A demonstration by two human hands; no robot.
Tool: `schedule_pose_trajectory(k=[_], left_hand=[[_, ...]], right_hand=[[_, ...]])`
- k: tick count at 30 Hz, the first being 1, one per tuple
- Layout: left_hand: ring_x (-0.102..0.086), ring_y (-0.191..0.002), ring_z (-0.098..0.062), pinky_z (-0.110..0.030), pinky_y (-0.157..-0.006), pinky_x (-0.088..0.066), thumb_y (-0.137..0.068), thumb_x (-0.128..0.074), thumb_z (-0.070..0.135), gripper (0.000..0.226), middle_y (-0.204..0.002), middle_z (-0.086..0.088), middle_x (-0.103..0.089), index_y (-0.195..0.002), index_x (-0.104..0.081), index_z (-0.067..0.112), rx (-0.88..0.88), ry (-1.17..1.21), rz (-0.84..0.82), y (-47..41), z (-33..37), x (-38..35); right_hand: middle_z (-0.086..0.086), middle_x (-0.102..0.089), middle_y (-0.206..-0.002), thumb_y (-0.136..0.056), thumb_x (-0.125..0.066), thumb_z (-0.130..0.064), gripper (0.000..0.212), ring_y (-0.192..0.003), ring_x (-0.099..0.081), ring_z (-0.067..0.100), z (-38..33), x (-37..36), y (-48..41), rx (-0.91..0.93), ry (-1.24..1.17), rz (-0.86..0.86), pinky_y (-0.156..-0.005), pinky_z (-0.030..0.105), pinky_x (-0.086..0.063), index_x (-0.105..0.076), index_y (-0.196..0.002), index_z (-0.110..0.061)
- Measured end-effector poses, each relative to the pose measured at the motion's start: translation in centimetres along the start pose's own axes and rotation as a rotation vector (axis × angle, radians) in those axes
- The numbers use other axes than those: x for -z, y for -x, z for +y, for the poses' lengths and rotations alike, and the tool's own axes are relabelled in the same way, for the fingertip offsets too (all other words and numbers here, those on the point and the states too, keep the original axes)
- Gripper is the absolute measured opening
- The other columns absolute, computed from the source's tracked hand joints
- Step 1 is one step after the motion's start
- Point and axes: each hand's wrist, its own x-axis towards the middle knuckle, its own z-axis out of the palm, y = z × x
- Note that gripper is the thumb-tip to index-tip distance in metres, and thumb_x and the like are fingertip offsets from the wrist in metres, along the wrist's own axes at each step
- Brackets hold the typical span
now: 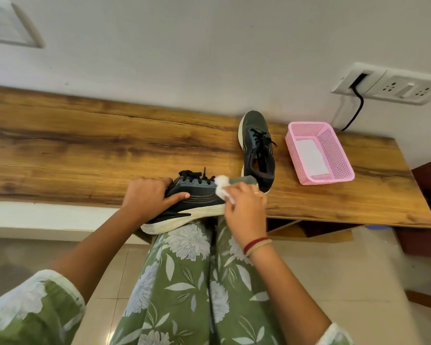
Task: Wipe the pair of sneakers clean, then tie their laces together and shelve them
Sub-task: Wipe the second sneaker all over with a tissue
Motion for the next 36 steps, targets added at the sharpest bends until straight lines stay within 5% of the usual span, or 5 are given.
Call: schedule_pose_trajectory(k=[7,12,19,30,36], left_hand=[[-0.062,-0.073,-0.018,-0.033,-0.091,-0.03,-0.09,-0.02,0.066,0.061,-0.073,0.002,-0.066,-0.104,-0.059,0.021,-0.259,-0.07,0.104,-2.1,1.2,2.5],[-0.07,-0.09,-0.019,-0.039,-0.103,-0.022,-0.086,-0.049,0.048,0.04,-0.09,-0.001,-0.074,-0.101,-0.071,0.018,-0.414,0.232,0.381,-4.5,0.9,2.6],[-0.055,-0.118,-0.014,-0.04,-0.118,-0.013,-0.075,-0.077,0.008,0.037,-0.118,-0.007,-0.066,-0.112,-0.069,0.005,-0.272,0.731,0.147,-5.5,1.3,2.8],[-0.047,-0.121,-0.011,-0.04,-0.107,-0.04,-0.081,-0.075,0.021,0.064,-0.132,0.001,-0.051,-0.138,-0.045,0.019,-0.059,0.948,-0.063,-2.6,2.2,1.3],[-0.051,-0.101,-0.019,-0.035,-0.083,-0.043,-0.091,-0.05,0.046,0.035,-0.108,0.002,-0.056,-0.115,-0.053,0.02,0.005,0.482,0.373,-0.7,10.3,3.6]], right_hand=[[0.008,-0.066,-0.094,-0.091,-0.058,-0.017,0.011,-0.085,-0.059,0.02,6.2,3.6,-0.8,-0.587,-0.847,0.312,-0.077,0.035,-0.05,-0.068,-0.096,-0.015],[-0.002,-0.063,-0.084,-0.092,-0.057,-0.015,0.017,-0.075,-0.057,0.01,7.6,3.7,-0.1,-0.653,-0.992,0.346,-0.064,0.023,-0.047,-0.066,-0.104,-0.007],[-0.004,-0.064,-0.084,-0.093,-0.055,-0.012,0.011,-0.075,-0.058,0.006,7.1,2.6,0.7,-0.611,-1.062,0.236,-0.066,0.02,-0.048,-0.065,-0.09,-0.017],[0.002,-0.064,-0.09,-0.094,-0.051,-0.01,0.013,-0.087,-0.057,0.015,6.3,0.6,-1.0,-0.582,-0.922,0.102,-0.079,0.03,-0.047,-0.064,-0.097,-0.011],[0.0,-0.063,-0.083,-0.093,-0.053,-0.008,0.013,-0.078,-0.057,0.012,6.2,0.5,-1.1,-0.599,-0.99,0.141,-0.072,0.027,-0.048,-0.066,-0.096,-0.01]])
